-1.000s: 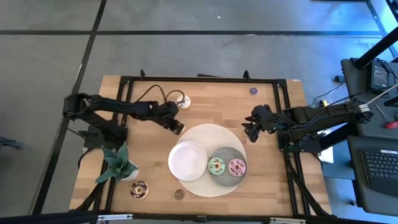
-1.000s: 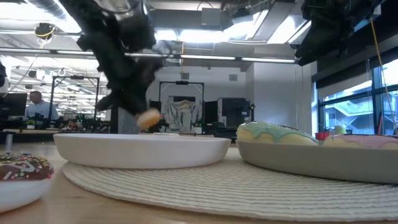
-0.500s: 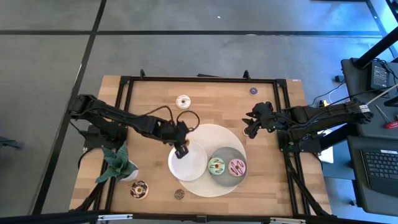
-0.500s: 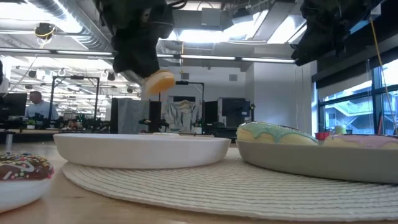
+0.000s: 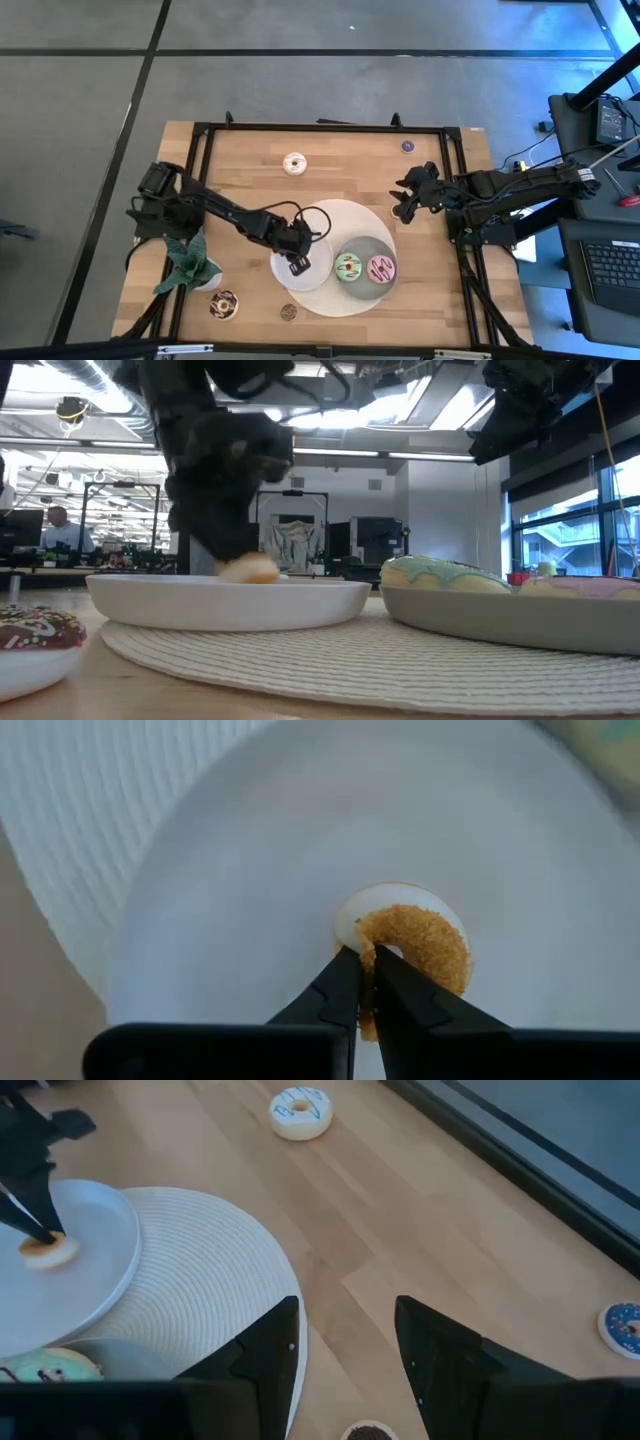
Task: Pick & Place donuts
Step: Put the small yellow donut on the white plate
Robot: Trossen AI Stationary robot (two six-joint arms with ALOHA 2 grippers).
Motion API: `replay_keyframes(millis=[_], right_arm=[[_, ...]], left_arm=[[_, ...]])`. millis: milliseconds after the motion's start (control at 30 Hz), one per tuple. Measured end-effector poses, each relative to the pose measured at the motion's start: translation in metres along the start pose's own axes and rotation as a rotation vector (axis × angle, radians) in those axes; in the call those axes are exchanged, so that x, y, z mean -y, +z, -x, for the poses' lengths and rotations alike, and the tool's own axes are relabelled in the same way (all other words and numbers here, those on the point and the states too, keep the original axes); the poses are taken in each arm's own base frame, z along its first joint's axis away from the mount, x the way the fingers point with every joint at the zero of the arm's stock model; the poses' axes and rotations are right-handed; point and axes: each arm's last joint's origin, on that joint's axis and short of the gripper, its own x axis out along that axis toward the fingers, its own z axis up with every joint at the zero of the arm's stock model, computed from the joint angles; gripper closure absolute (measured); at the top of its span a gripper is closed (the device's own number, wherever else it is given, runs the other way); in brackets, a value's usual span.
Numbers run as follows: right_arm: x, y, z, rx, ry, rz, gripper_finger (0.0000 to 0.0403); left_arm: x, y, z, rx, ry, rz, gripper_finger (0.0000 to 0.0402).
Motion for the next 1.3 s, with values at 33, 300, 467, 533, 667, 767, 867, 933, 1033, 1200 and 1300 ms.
replay_keyframes(millis=[33, 300, 467, 533, 667, 767, 867, 933, 1033, 1200, 1300], right_arm=[[0.000, 0.000, 0.000, 0.000, 0.000, 0.000, 0.0234], [0.000, 0.000, 0.000, -0.001, 0.000, 0.005, 0.0234], [0.000, 0.000, 0.000, -0.001, 0.000, 0.002, 0.0234], [0.000, 0.000, 0.000, -0.001, 0.000, 0.002, 0.0234], [0.000, 0.000, 0.000, -0.002, 0.000, 0.022, 0.0234], [0.000, 0.000, 0.000, -0.002, 0.000, 0.026, 0.0234], [0.000, 0.000, 0.000, -0.002, 0.000, 0.026, 0.0234], [0.000, 0.000, 0.000, -0.002, 0.000, 0.026, 0.0234], [0.000, 0.000, 0.000, -0.002, 0.000, 0.026, 0.0234], [0.000, 0.000, 0.000, -0.008, 0.012, 0.022, 0.0234], [-0.001, -0.001, 0.000, -0.018, 0.030, 0.026, 0.0234]], left_arm=[[0.000, -0.001, -0.002, -0.017, -0.005, 0.014, 0.0377], [-0.001, -0.001, -0.005, -0.031, -0.007, 0.052, 0.0367], [0.000, -0.001, -0.005, -0.045, -0.030, 0.053, 0.0367], [0.001, -0.001, -0.005, -0.041, -0.039, 0.054, 0.0364], [0.001, 0.000, -0.005, -0.041, -0.040, 0.063, 0.0351], [0.000, 0.001, -0.005, -0.045, -0.040, 0.070, 0.0335], [-0.003, 0.004, -0.006, -0.058, -0.049, 0.086, 0.0317], [-0.005, 0.006, -0.006, -0.065, -0.054, 0.101, 0.0306], [-0.008, 0.009, -0.007, -0.082, -0.068, 0.103, 0.0294], [-0.010, 0.011, -0.005, -0.093, -0.079, 0.108, 0.0281], [-0.010, 0.012, 0.000, -0.083, -0.085, 0.106, 0.0277]])
